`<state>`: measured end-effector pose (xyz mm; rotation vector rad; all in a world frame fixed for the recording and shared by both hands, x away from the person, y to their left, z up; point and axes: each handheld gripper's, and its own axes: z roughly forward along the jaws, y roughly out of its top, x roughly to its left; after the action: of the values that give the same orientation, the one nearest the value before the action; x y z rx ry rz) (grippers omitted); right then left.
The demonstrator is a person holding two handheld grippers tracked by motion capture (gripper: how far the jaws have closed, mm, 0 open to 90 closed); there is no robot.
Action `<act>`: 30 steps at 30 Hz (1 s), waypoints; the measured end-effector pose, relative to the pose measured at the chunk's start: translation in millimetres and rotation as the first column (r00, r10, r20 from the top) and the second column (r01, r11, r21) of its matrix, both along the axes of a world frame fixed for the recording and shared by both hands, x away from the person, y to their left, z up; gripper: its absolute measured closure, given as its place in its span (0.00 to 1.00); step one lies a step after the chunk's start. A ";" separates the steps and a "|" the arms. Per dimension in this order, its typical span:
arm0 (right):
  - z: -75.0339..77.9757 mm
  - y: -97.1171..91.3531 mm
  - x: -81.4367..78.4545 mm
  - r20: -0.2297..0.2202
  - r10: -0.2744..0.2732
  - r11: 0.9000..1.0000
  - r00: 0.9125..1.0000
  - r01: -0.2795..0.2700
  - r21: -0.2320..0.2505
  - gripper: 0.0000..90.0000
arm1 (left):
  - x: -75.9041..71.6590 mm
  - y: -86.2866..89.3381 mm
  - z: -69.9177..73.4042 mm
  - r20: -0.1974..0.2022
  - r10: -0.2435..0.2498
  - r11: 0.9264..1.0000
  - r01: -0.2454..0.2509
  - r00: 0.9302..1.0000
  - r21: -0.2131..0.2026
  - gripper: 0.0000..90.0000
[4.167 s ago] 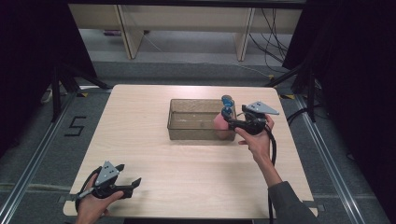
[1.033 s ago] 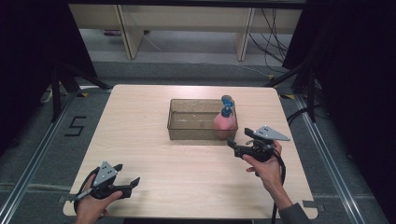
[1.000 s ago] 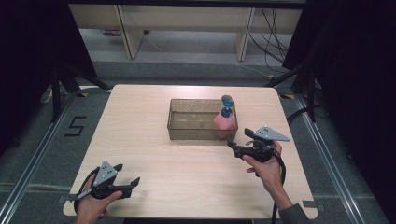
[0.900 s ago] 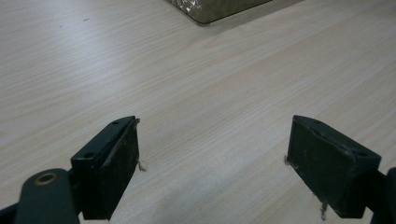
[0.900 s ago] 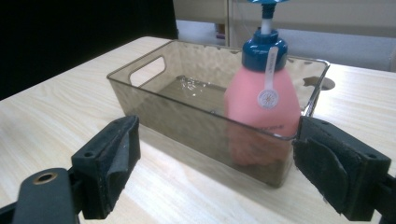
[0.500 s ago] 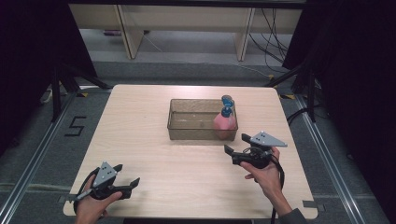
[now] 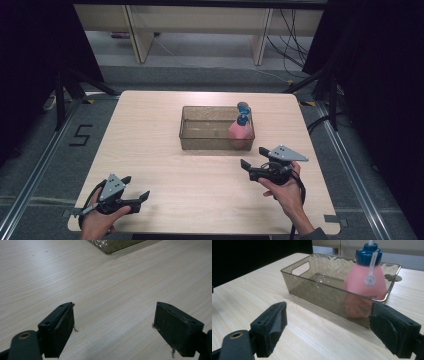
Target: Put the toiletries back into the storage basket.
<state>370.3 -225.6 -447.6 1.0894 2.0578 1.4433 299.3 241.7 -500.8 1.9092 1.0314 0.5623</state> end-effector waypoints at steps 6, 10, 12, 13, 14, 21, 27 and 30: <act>-1.2 -2.4 -3.7 0.005 -0.012 1.000 1.000 0.012 -0.014 0.18 | -0.3 0.0 0.1 0.000 0.001 1.000 -0.001 1.000 0.000 0.18; -3.1 -3.1 -5.7 0.006 -0.002 1.000 1.000 0.002 -0.002 0.18 | -0.3 -0.4 -0.1 0.002 0.001 1.000 -0.001 1.000 -0.003 0.18; -3.5 -4.0 -7.8 -0.007 0.001 1.000 1.000 -0.001 -0.009 0.18 | -0.4 -0.2 0.1 0.002 0.000 1.000 0.000 1.000 0.000 0.18; -3.9 -3.4 -9.7 -0.018 -0.001 1.000 1.000 0.001 0.008 0.18 | -0.4 -0.2 0.0 0.002 0.000 1.000 0.000 1.000 0.000 0.18; -3.8 -5.0 -9.8 -0.008 0.003 1.000 1.000 -0.003 -0.009 0.18 | -0.4 -0.5 -0.2 0.003 0.002 1.000 -0.002 1.000 -0.003 0.18; -7.4 -5.0 -18.1 -0.039 0.006 1.000 0.999 -0.005 0.023 0.17 | -0.2 -0.5 -0.8 0.007 -0.003 1.000 0.003 1.000 -0.010 0.18; -10.0 -8.7 -21.9 -0.020 0.021 1.000 1.000 -0.021 0.003 0.17 | -0.6 -0.2 -0.4 0.006 -0.003 1.000 0.003 1.000 -0.005 0.18; -11.3 -8.3 -24.8 -0.023 0.018 1.000 1.000 -0.018 0.012 0.17 | -0.7 -0.2 -0.3 0.006 -0.003 1.000 0.003 1.000 -0.005 0.18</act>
<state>345.5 -233.9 -458.9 1.1003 2.0824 1.4600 298.6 241.5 -501.0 1.9036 1.0244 0.5631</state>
